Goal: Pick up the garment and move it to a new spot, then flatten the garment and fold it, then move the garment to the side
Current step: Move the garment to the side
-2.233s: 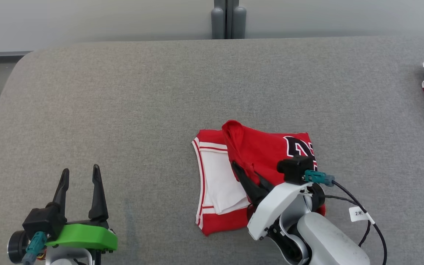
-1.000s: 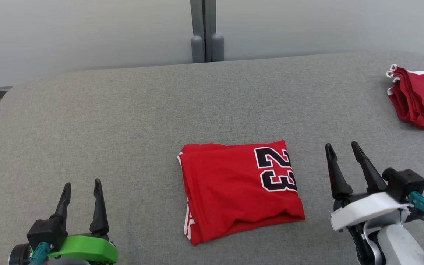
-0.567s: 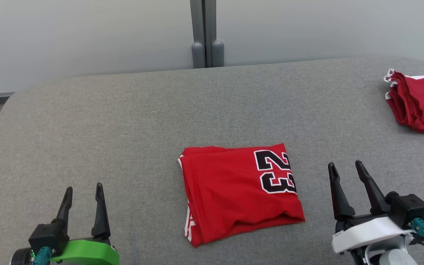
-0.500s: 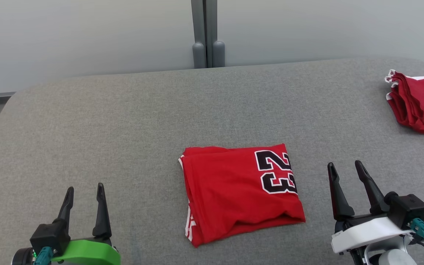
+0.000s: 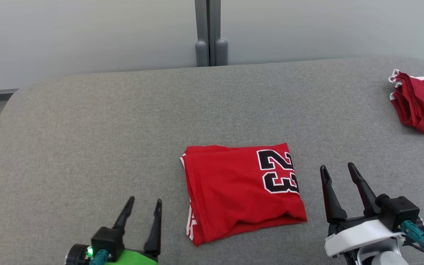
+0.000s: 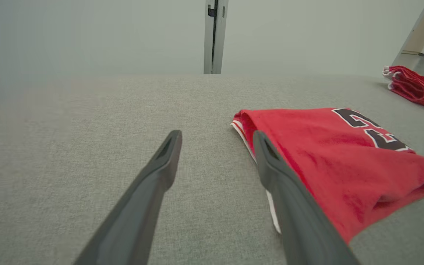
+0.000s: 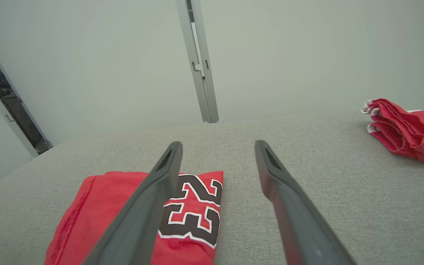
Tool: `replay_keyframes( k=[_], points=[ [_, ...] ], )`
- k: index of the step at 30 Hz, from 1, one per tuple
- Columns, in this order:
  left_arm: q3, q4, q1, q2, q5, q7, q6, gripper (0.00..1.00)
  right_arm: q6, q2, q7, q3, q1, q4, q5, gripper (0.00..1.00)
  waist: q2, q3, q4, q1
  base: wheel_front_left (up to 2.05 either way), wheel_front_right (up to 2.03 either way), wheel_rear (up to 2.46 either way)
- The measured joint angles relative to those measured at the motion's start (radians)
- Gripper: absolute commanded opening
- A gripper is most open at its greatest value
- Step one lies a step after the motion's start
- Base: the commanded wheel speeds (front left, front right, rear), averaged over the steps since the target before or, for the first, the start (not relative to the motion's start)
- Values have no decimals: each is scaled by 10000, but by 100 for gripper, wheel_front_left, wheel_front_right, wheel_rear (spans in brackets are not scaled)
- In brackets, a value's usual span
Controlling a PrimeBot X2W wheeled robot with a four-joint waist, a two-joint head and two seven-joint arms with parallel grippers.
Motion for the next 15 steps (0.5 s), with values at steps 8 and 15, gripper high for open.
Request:
replay_keyframes(
  k=[8, 15],
  points=[
    [-2128, 1149, -326, -8, -253, 2, -163, 100, 0, -6, 0, 173, -286, 77, -63, 100, 0, 251, -263, 0, 0, 0, 0],
    [-2869, 2178, -750, -10, -685, 0, -173, 100, 0, 25, 0, 228, -421, 111, -90, 100, 0, 515, -594, 0, 0, 0, 0]
  ],
)
